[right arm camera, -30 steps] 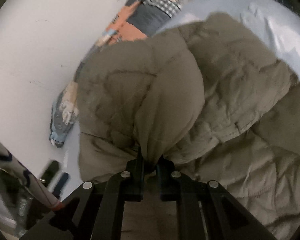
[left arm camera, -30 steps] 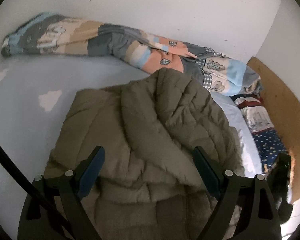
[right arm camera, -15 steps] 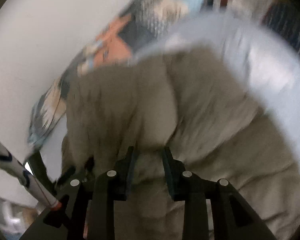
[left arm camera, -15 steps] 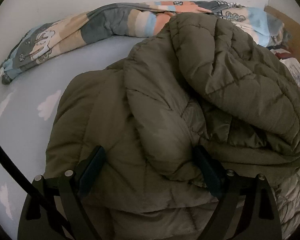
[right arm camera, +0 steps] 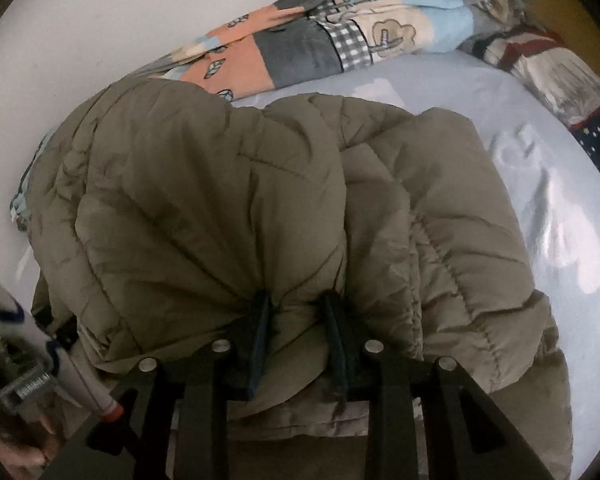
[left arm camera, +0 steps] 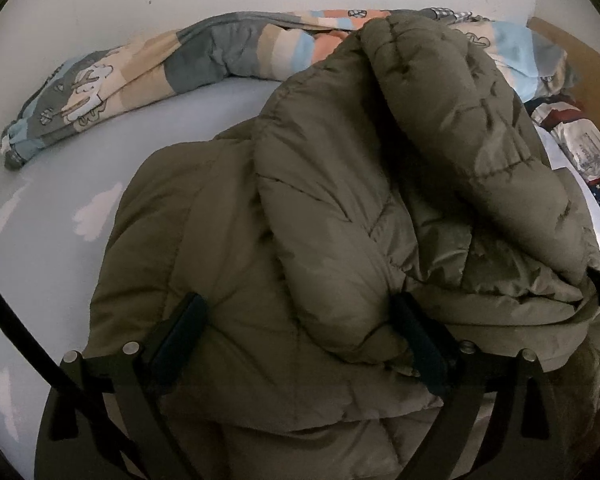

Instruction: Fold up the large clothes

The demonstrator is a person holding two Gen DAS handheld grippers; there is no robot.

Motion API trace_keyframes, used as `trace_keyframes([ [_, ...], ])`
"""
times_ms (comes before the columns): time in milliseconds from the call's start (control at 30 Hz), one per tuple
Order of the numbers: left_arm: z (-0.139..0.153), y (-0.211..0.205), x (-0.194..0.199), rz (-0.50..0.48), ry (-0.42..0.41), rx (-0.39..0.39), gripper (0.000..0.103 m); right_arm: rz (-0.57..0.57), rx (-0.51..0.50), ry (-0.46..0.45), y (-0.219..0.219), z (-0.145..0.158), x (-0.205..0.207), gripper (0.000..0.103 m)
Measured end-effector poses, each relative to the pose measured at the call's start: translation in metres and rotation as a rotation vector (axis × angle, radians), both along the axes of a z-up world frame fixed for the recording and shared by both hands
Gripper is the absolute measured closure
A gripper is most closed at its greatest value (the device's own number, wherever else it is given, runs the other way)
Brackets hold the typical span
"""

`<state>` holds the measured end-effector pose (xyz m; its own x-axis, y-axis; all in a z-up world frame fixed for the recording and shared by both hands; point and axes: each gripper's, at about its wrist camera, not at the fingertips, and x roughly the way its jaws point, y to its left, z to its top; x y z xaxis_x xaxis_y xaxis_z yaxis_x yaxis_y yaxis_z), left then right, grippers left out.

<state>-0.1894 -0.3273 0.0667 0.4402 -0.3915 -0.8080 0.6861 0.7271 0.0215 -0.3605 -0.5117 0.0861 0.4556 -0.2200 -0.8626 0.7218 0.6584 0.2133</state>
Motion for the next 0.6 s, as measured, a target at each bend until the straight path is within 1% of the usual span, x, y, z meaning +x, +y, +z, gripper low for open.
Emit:
trace_keyframes([
  [100,0.008,0.010,-0.005,0.009,0.002,-0.036,0.008,-0.009,-0.040,0.009,0.006,0.010,0.000,0.072],
  [167,0.017,0.019,-0.008,0.026,0.021,-0.058,0.008,-0.005,-0.075,0.000,0.017,0.027,-0.006,0.071],
  [233,0.030,0.032,-0.016,0.038,0.030,-0.087,0.008,-0.004,-0.071,-0.032,0.024,0.045,-0.015,0.071],
  [300,0.044,0.042,-0.028,0.033,0.010,-0.090,0.008,-0.008,-0.074,-0.071,0.034,0.062,-0.027,0.071],
  [433,0.069,0.075,-0.068,0.010,-0.039,-0.118,0.008,-0.004,-0.075,-0.107,0.057,0.091,-0.048,0.067],
  [533,0.077,0.105,-0.105,0.003,-0.041,-0.131,0.008,0.017,-0.072,-0.109,0.079,0.102,-0.063,0.063],
  [600,0.075,0.121,-0.129,-0.012,-0.033,-0.126,0.008,0.033,-0.063,-0.109,0.100,0.103,-0.082,0.060],
])
